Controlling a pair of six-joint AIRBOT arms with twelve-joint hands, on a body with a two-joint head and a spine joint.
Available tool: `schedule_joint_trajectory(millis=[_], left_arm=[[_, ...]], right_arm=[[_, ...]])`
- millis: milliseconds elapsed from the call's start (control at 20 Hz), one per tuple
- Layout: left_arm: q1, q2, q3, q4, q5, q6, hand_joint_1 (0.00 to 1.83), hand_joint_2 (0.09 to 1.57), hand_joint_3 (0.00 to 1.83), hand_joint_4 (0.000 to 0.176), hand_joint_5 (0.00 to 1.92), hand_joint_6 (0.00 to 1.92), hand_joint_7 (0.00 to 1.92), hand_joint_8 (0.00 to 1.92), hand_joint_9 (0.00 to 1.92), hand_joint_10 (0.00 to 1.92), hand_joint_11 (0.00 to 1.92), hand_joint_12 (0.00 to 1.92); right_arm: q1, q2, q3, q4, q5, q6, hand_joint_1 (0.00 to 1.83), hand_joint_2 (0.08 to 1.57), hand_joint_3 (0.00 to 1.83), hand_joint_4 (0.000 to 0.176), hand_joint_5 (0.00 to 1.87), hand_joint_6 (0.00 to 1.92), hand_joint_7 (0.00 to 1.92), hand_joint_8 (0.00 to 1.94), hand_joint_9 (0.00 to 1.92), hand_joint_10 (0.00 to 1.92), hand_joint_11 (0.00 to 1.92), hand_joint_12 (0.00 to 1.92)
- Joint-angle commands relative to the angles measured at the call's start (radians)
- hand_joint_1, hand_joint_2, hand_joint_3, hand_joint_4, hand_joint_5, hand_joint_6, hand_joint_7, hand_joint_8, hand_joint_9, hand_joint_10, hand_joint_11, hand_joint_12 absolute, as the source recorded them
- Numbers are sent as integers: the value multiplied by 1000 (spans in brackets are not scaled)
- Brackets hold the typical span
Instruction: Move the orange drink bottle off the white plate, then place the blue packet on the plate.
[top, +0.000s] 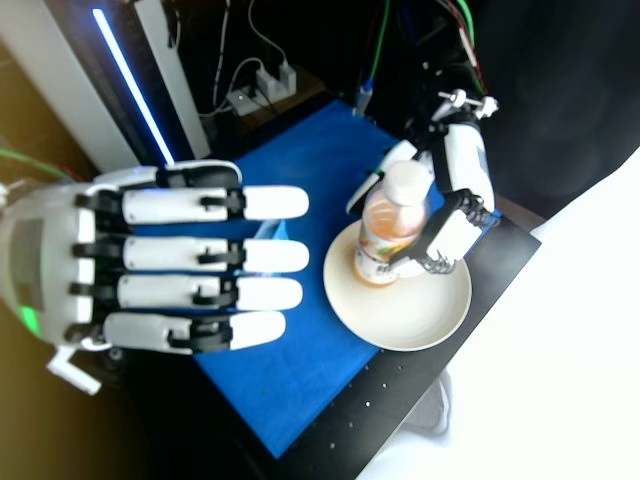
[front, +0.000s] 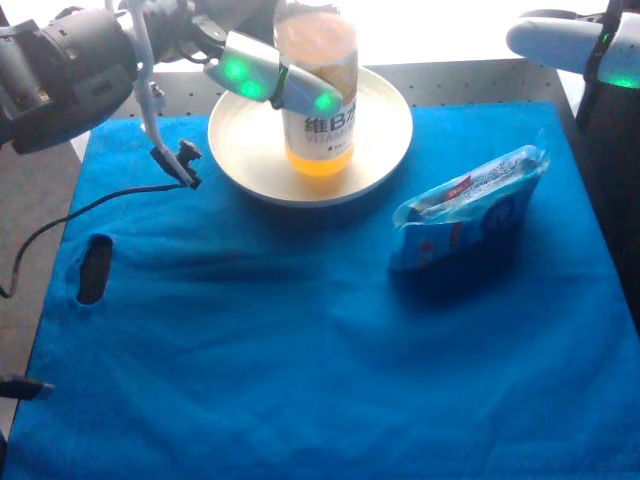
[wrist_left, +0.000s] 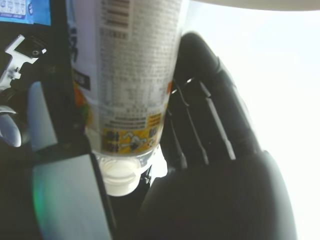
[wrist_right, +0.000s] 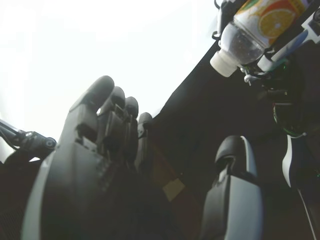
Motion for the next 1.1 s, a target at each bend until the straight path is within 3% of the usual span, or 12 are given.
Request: schedule_joint_trajectory(millis=[0, 100, 200, 350, 400, 550, 600, 700, 750, 800, 850, 1050], left_arm=[[-19, 6, 8, -89, -144, -34, 1264, 1052, 0, 0, 1105, 642, 1168, 808, 1214, 234, 898, 1019], [-19, 19, 5, -109, -175, -52, 1268, 1045, 1, 0, 1109, 626, 1193, 769, 1246, 181, 878, 1070], [-19, 51, -20, -119, -209, -64, 1251, 1057, 0, 0, 1125, 634, 1113, 875, 1192, 133, 702, 1339], [-23, 104, -78, -122, -256, -64, 1230, 1103, 3, 0, 978, 864, 1039, 1011, 1135, 126, 489, 1533], [-23, 129, -107, -119, -283, -63, 1232, 1090, 0, 0, 1046, 758, 1045, 997, 1122, 124, 497, 1439], [-23, 198, -190, -81, -314, -38, 1216, 1113, 0, 19, 1027, 845, 946, 1102, 1039, 142, 358, 1507], [-23, 216, -212, -71, -324, -34, 1223, 1108, 0, 0, 1014, 837, 987, 1071, 1110, 193, 503, 1458], [-16, 265, -271, -54, -363, -23, 1230, 1102, 0, 0, 952, 940, 1069, 931, 1152, 211, 646, 1317], [-12, 283, -292, -49, -377, -20, 1349, 1097, 0, 0, 911, 1021, 1058, 817, 1025, 910, 720, 1196], [-8, 299, -310, -44, -391, -20, 1370, 1108, 3, 0, 879, 1067, 988, 858, 1000, 1105, 806, 1201], [-4, 316, -328, -37, -402, -19, 1361, 1146, 4, 0, 825, 1192, 870, 1031, 923, 1226, 756, 1231], [17, 397, -404, -8, -417, -8, 1376, 1104, 0, 0, 964, 923, 996, 919, 927, 1202, 755, 1331]], right_arm=[[18, -1, -1, 15, 122, 10, 810, 899, 0, 60, 351, 2, 341, 2, 296, 2, 0, 986], [18, -1, -2, 15, 122, 10, 812, 900, 0, 61, 359, 3, 347, 3, 304, 3, 0, 1010], [17, -1, -2, 15, 122, 10, 803, 897, 0, 61, 350, 0, 345, 0, 299, 1, 0, 986], [17, -1, -3, 15, 122, 10, 785, 889, 0, 67, 361, 1, 337, 1, 292, 1, 0, 1026], [17, -1, -3, 15, 122, 10, 790, 883, 0, 73, 370, 3, 329, 0, 289, 0, 0, 1046], [17, 0, -3, 15, 122, 10, 786, 882, 0, 54, 361, 0, 316, 0, 296, 4, 0, 1096], [17, 0, -3, 15, 122, 10, 793, 885, 1, 54, 367, 1, 329, 3, 301, 4, 0, 1042], [17, 0, -3, 15, 122, 10, 772, 889, 1, 53, 356, 0, 312, 0, 306, 3, 0, 1023], [17, 0, -3, 15, 122, 10, 766, 890, 1, 52, 355, 0, 302, 0, 297, 2, 0, 1008], [17, 0, -4, 15, 122, 10, 757, 898, 2, 54, 352, 0, 293, 1, 286, 2, 0, 1035], [17, 0, -4, 15, 122, 10, 765, 904, 2, 53, 351, 0, 282, 1, 278, 1, 0, 1071], [17, 0, -5, 15, 122, 10, 774, 896, 0, 61, 353, 1, 282, 1, 294, 4, 0, 1129]])
